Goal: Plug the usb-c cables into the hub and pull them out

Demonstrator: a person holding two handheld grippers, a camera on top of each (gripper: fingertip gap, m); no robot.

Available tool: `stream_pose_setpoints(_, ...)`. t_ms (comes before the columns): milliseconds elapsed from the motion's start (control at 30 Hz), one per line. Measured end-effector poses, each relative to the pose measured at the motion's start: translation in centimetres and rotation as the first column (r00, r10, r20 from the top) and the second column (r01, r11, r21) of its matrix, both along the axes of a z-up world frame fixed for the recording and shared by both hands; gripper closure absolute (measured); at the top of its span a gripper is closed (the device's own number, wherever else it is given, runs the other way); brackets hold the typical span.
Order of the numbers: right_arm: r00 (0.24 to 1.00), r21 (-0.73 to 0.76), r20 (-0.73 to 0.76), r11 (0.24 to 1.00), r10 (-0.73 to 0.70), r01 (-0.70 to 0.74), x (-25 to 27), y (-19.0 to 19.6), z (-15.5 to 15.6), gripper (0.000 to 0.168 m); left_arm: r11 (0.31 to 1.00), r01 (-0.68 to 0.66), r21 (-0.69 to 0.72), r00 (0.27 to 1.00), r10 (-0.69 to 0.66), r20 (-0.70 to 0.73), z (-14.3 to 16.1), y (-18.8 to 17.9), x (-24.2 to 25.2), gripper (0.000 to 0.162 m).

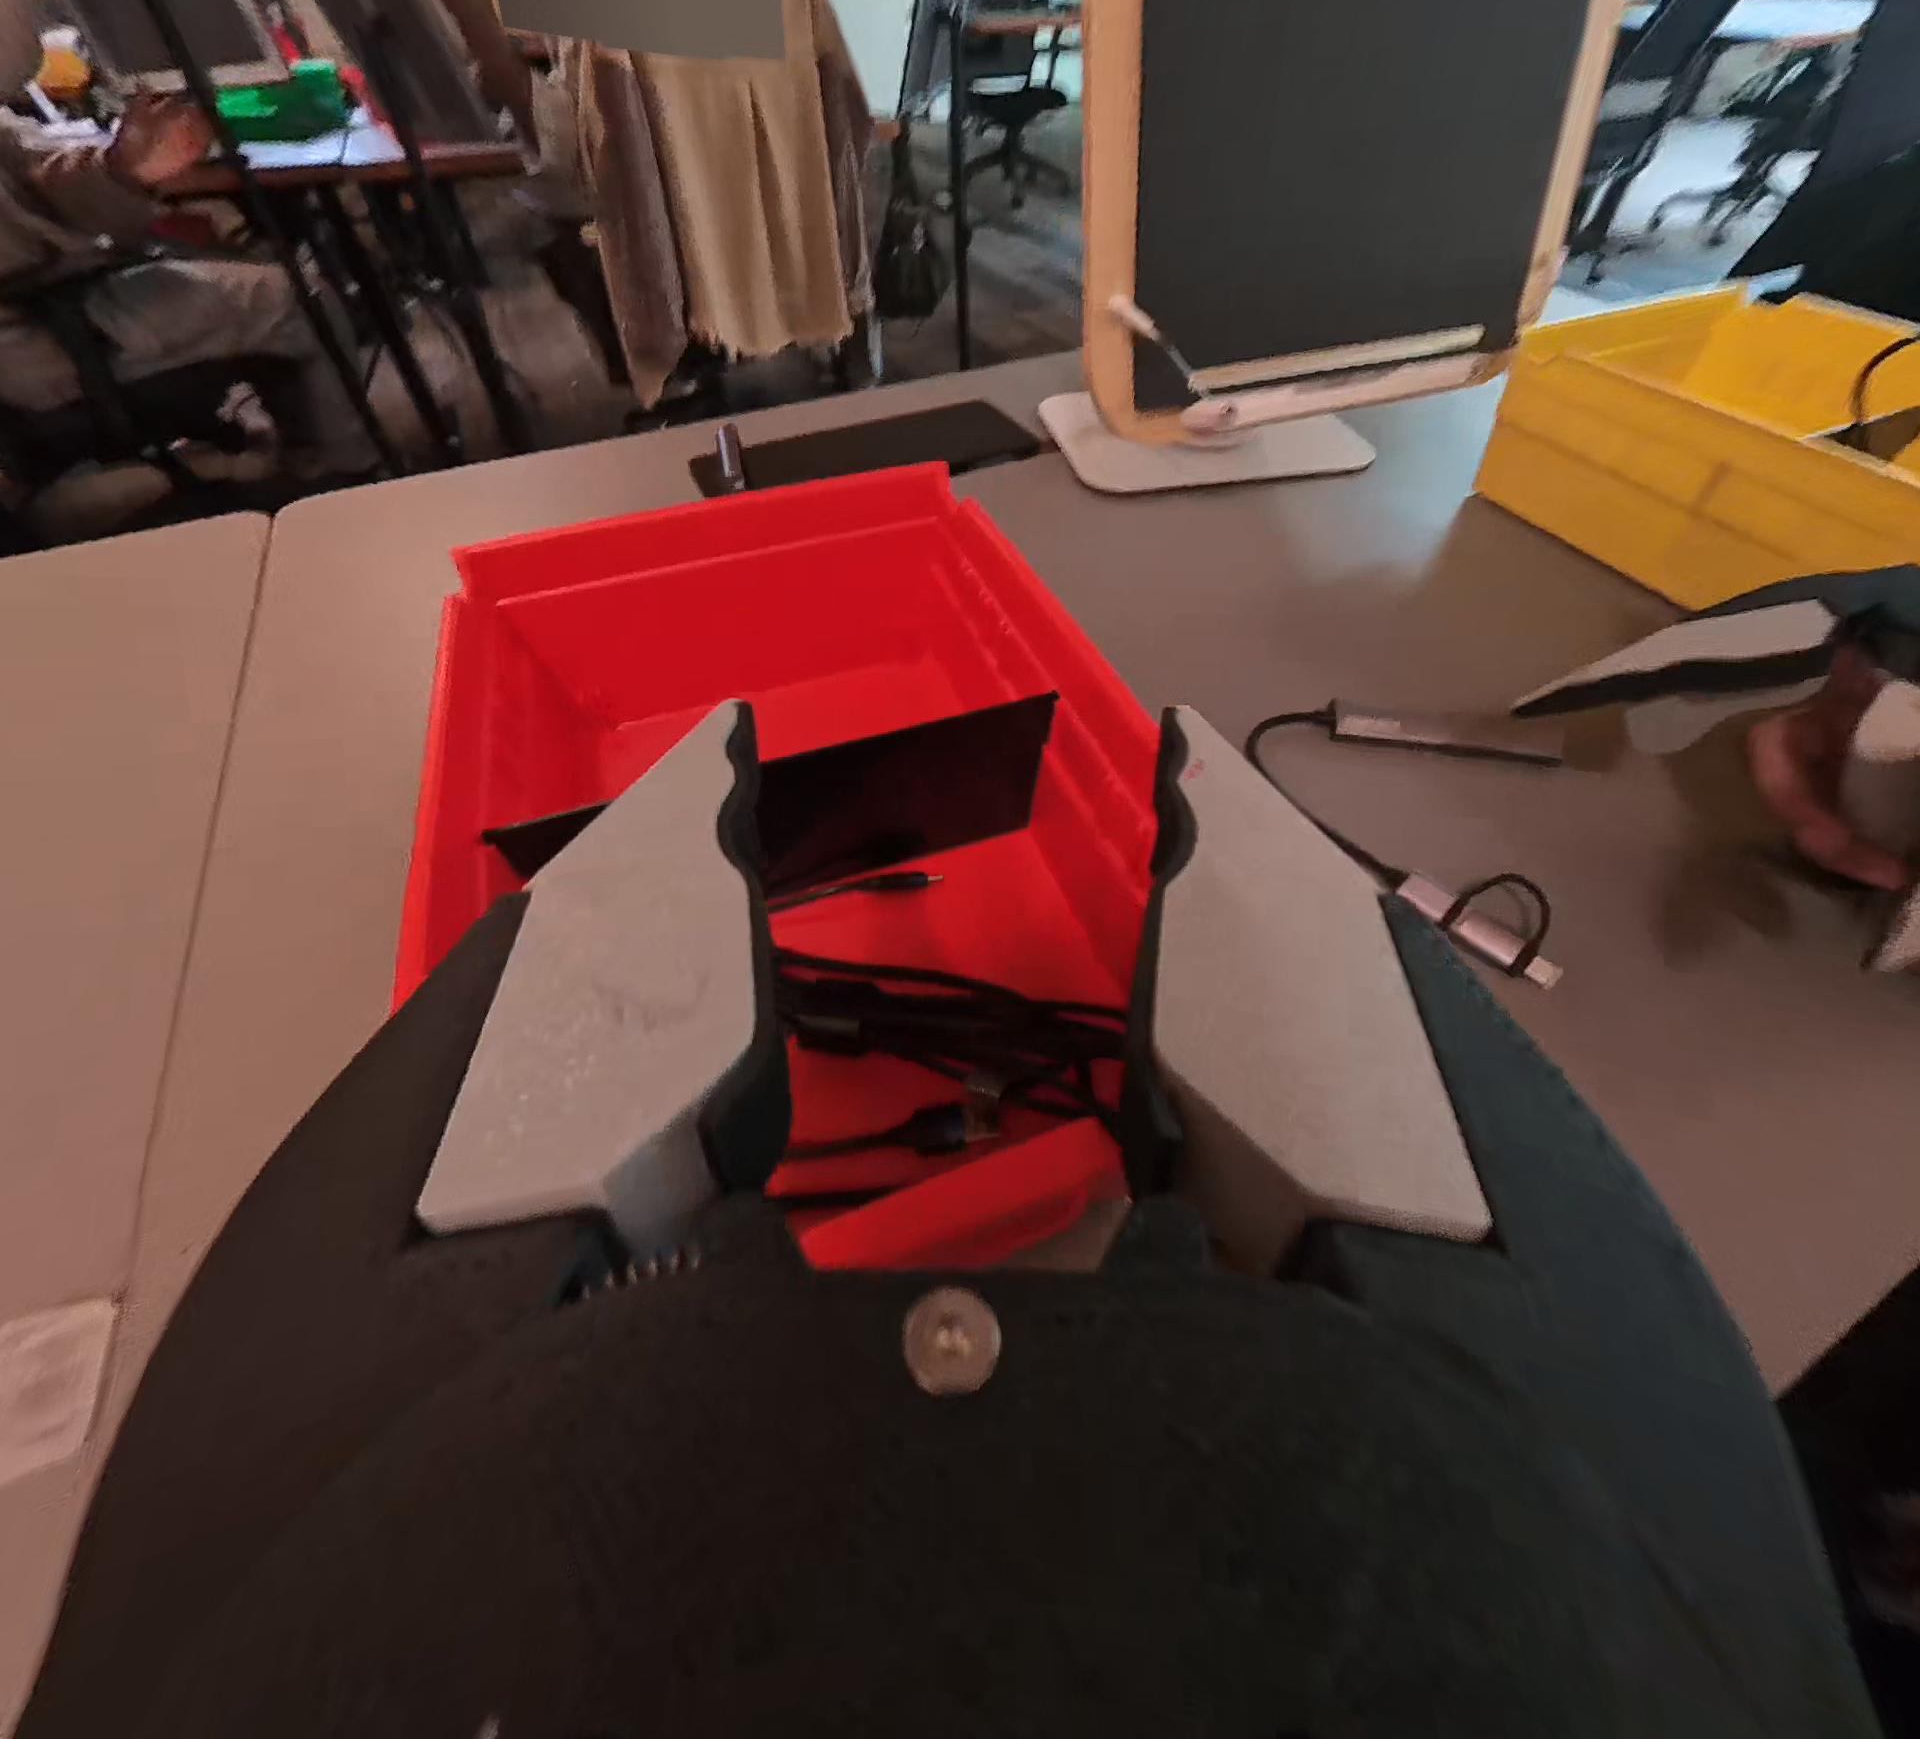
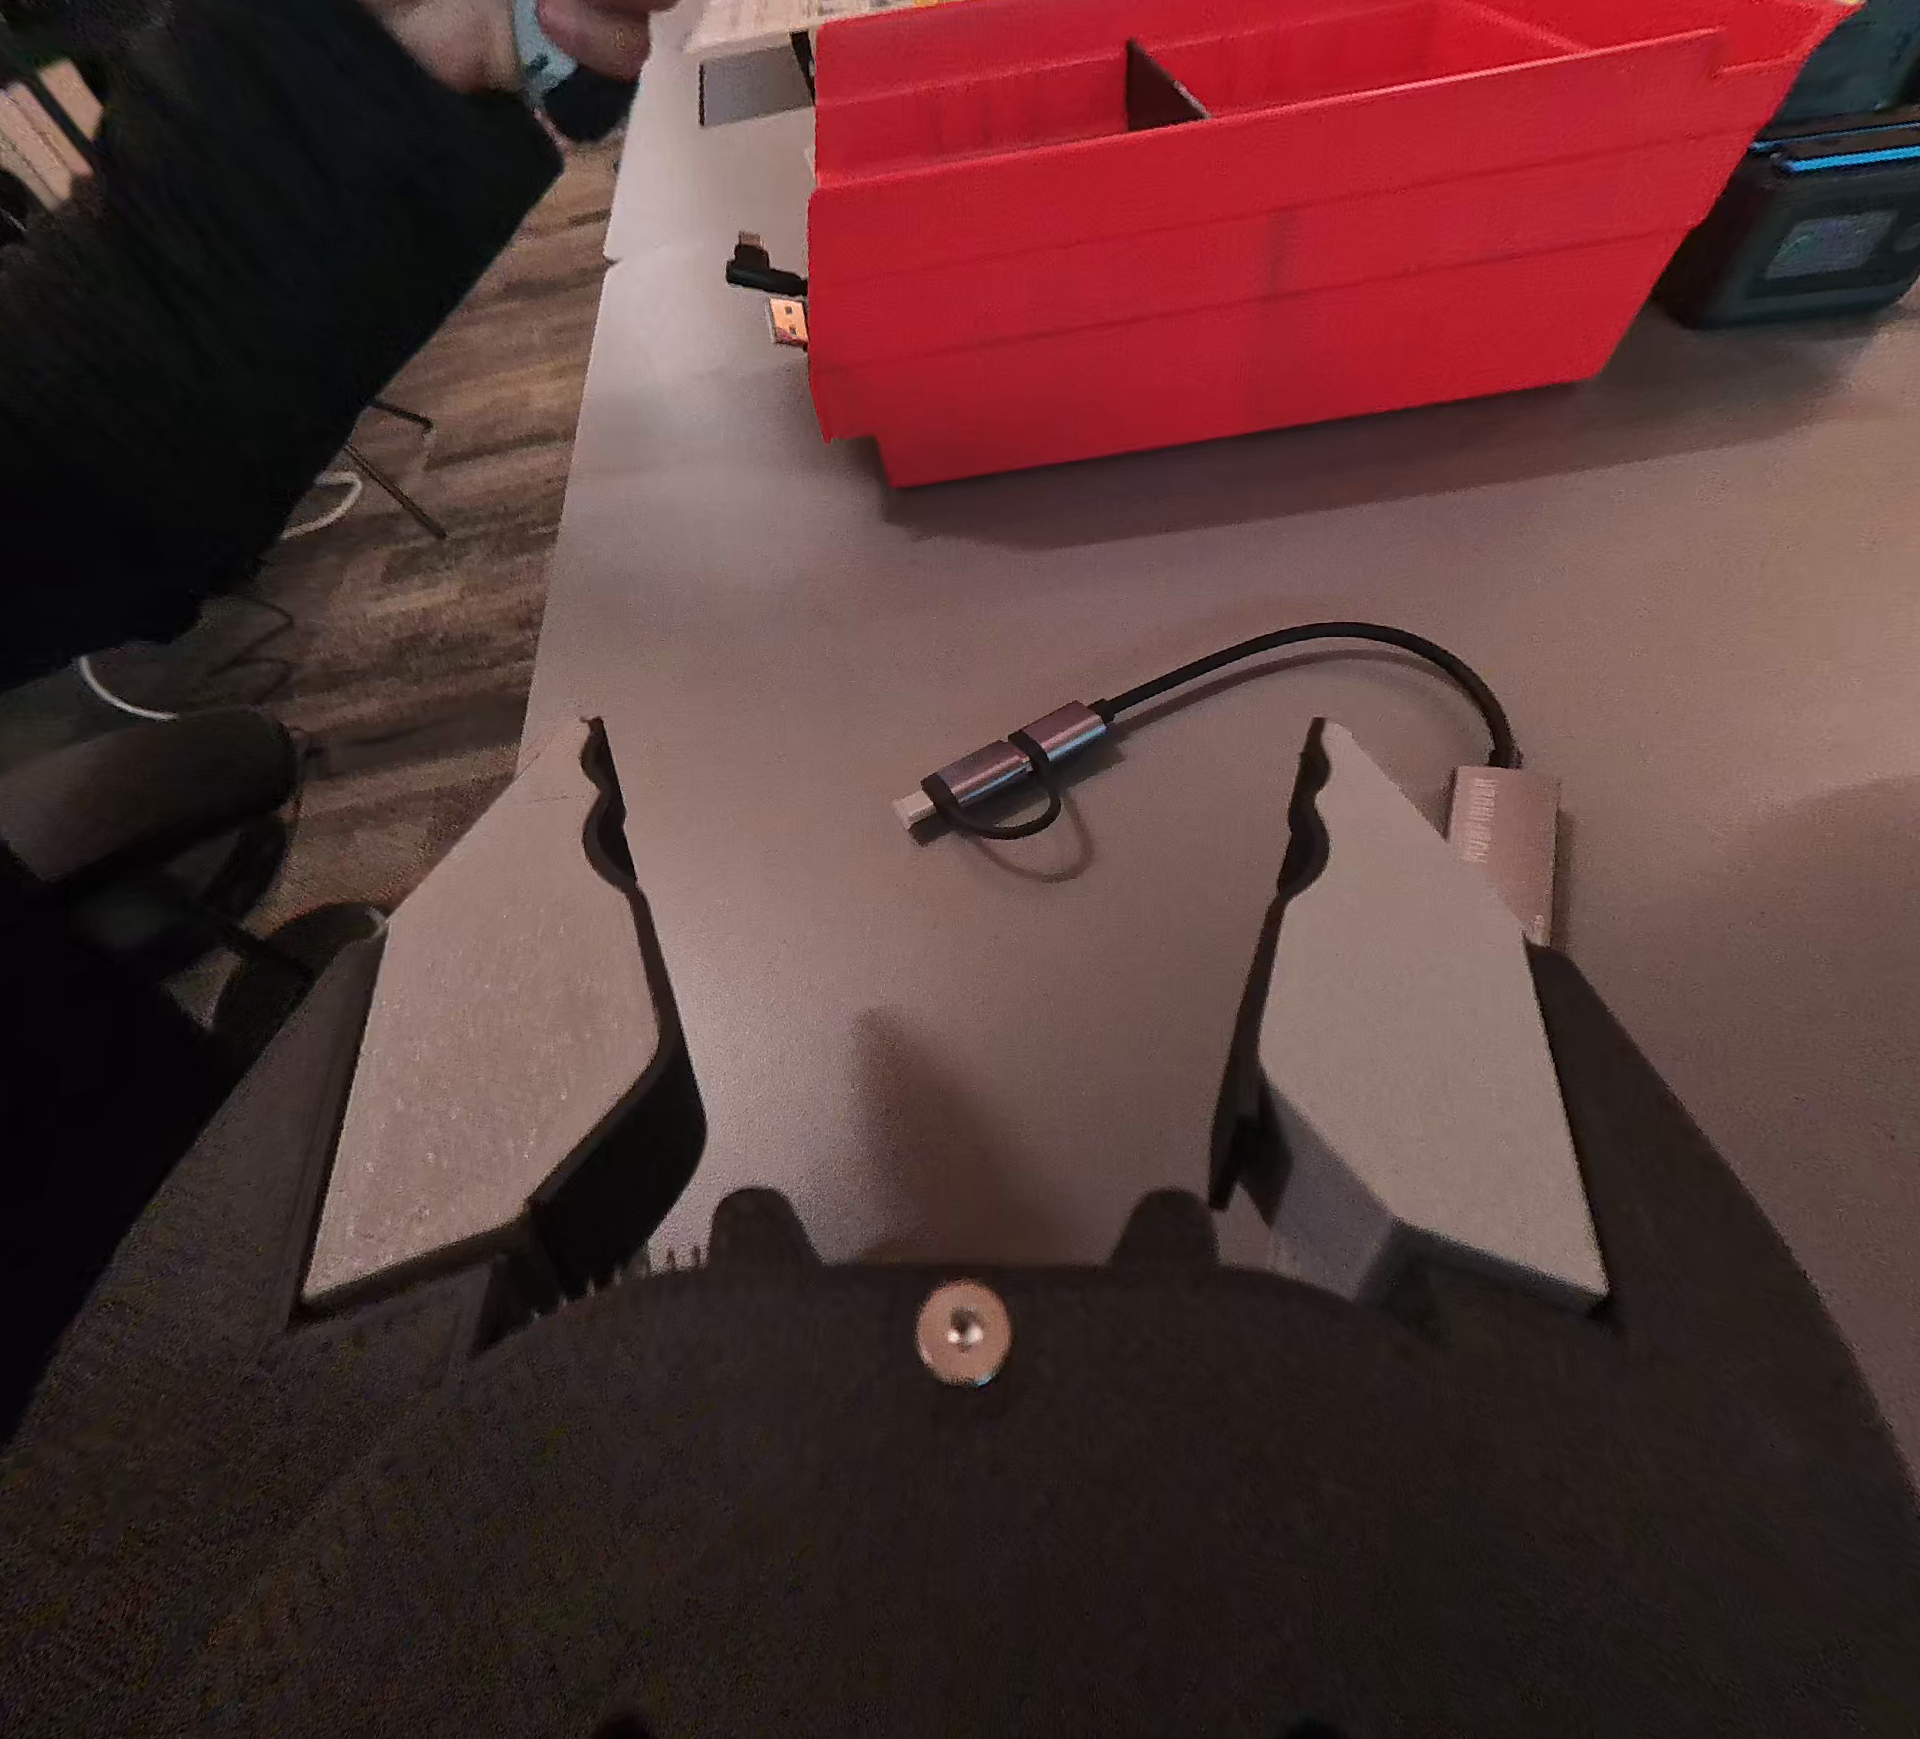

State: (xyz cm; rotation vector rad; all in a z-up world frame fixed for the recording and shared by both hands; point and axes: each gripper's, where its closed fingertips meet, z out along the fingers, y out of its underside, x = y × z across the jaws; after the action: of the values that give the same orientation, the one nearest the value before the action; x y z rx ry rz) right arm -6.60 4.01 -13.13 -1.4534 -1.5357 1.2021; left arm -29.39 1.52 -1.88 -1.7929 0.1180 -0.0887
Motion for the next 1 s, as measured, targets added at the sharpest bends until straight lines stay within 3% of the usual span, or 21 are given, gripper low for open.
stream_pose_setpoints(133, 1.0, -0.005, -0.013, 1.0, 0.011, -0.011, -0.6, 0.1, 0.2, 0.048, 0.998, 0.029, 0.056, 0.998, -0.032, 0.061, -0.3, 1.1, -1.6, 0.087)
stream_pose_setpoints(333, 1.0, -0.025, -0.008, 1.0, -0.005, 0.005, -0.8, 1.1, 0.2, 0.048, 1.0, 0.018, 0.01, 0.998, -0.018, 0.062, -1.3, 2.3, -3.9, 0.085)
stream_pose_setpoints(633, 1.0, -0.096, -0.005, 0.995, 0.001, -0.002, 0.6, 1.3, 0.2, 0.05, 1.0, -0.003, -0.024, 0.998, 0.005, 0.057, -2.0, 3.0, -2.2, 0.087)
stream_pose_setpoints(833, 0.999, -0.18, -0.053, 0.983, 0.01, -0.019, 1.0, 0.5, 1.6, 0.05, 0.988, -0.132, -0.075, 0.99, 0.127, -0.068, -2.5, 1.5, -2.5, 0.098)
stream_pose_setpoints(1000, 0.998, -0.092, -0.047, 0.995, -0.034, 0.03, 0.8, 1.1, 1.4, 0.051, 0.955, -0.211, -0.209, 0.977, 0.204, -0.056, -4.1, -0.1, -3.0, 0.101)
